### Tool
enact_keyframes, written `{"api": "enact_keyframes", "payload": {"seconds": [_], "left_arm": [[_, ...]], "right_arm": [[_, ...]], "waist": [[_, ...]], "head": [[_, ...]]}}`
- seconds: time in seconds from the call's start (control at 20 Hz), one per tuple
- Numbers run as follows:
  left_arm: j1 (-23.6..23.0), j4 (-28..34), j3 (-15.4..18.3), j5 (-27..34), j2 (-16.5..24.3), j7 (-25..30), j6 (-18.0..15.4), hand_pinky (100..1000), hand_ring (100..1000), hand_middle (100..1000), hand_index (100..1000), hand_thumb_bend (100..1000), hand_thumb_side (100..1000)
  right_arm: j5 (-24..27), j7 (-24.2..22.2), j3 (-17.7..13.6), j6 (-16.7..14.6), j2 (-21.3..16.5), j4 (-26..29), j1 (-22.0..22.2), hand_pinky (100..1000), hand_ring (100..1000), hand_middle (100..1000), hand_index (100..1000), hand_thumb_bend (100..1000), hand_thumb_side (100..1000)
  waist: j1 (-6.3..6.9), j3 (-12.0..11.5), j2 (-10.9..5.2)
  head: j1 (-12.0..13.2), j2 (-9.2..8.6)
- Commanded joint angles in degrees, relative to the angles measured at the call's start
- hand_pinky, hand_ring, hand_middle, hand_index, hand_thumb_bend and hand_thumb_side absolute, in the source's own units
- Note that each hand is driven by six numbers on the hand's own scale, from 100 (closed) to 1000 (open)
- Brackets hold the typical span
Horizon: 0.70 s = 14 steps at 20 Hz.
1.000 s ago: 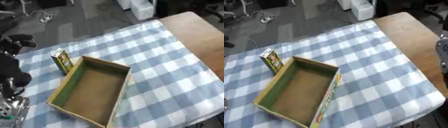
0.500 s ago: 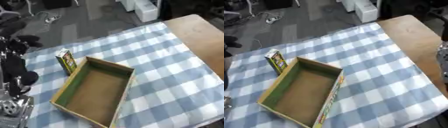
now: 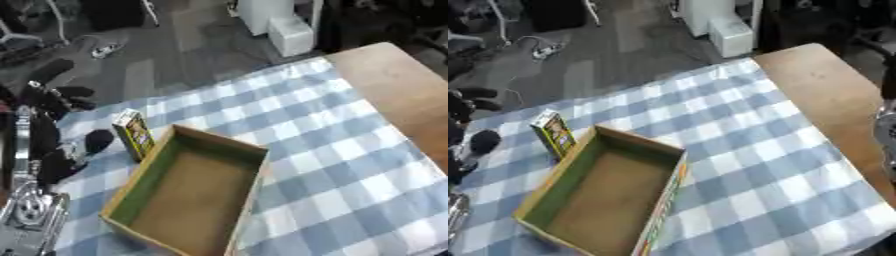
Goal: Pick up objects on the table and place them in the box.
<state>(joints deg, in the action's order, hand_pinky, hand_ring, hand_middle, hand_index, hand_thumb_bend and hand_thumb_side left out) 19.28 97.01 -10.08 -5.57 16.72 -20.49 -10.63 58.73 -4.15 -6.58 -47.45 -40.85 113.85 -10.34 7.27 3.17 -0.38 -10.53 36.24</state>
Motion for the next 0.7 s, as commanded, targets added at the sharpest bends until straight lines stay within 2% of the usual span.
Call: {"api": "enact_keyframes", "payload": {"seconds": [0.05,0.7], "left_arm": [[2.11,-2.18,0.77,-1.34,2.3,0.23,2.51,493,607,793,873,1000,554],[6.42,-10.02,1.23,-4.37,0.43,-1.38,9.29,497,617,804,891,1000,554]], "right_arm": [[0.16,-0.01,-0.52,0.62,-1.28,0.74,-0.13,441,395,441,508,100,1000],[0.6,0.41,-0.58,1.88,-1.37,0.74,-0.43,438,387,432,504,100,1000]], "waist": [[-0.3,0.19,-0.67],[-0.22,0.8,-1.1]], "head": [[0.81,-0.62],[1.26,-0.72]]}}
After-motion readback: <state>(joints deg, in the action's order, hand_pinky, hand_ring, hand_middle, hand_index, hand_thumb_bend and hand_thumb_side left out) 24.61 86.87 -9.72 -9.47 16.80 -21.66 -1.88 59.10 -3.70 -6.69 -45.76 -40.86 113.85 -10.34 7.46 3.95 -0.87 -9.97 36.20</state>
